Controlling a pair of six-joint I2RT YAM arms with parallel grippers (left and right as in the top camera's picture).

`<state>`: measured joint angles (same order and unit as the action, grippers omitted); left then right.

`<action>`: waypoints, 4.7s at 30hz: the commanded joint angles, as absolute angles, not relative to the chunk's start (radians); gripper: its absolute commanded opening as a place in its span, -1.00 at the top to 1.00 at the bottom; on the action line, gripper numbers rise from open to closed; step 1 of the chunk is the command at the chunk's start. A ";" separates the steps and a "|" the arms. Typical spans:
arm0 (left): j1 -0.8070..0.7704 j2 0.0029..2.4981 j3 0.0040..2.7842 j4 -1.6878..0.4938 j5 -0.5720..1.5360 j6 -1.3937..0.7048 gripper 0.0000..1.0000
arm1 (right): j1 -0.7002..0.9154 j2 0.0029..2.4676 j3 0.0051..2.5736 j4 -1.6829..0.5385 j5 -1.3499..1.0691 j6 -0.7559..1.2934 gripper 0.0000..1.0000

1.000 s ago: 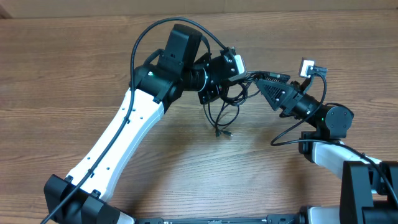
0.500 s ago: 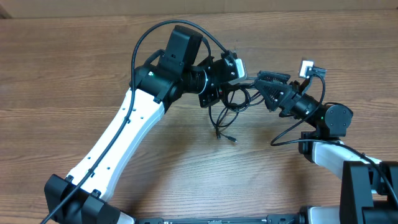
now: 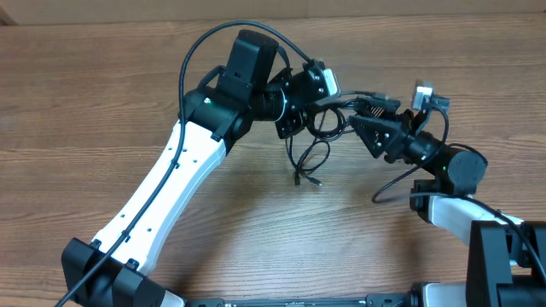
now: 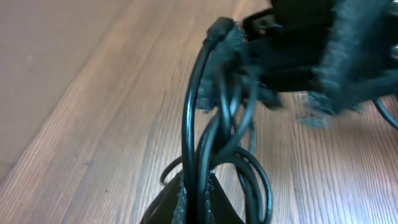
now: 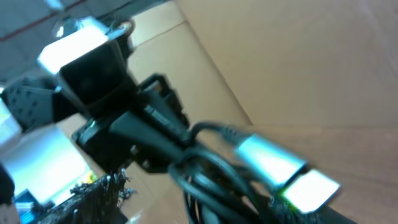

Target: Untangle cables

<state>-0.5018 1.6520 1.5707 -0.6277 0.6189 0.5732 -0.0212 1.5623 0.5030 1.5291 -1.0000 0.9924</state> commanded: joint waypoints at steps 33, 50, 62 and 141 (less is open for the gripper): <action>-0.503 1.661 1.591 -0.534 0.130 0.116 0.91 | -0.022 1.554 0.512 1.584 -1.154 0.930 -0.52; -0.503 1.661 1.591 -0.535 0.064 0.039 0.91 | -0.022 1.554 0.512 1.584 -1.154 0.929 -0.51; -0.503 1.661 1.591 -0.543 0.021 0.019 0.91 | -0.022 1.554 0.512 1.584 -1.153 0.929 -0.51; -0.505 1.662 1.591 -0.548 0.154 0.193 0.91 | -0.004 1.554 0.512 1.584 -1.127 0.911 -0.37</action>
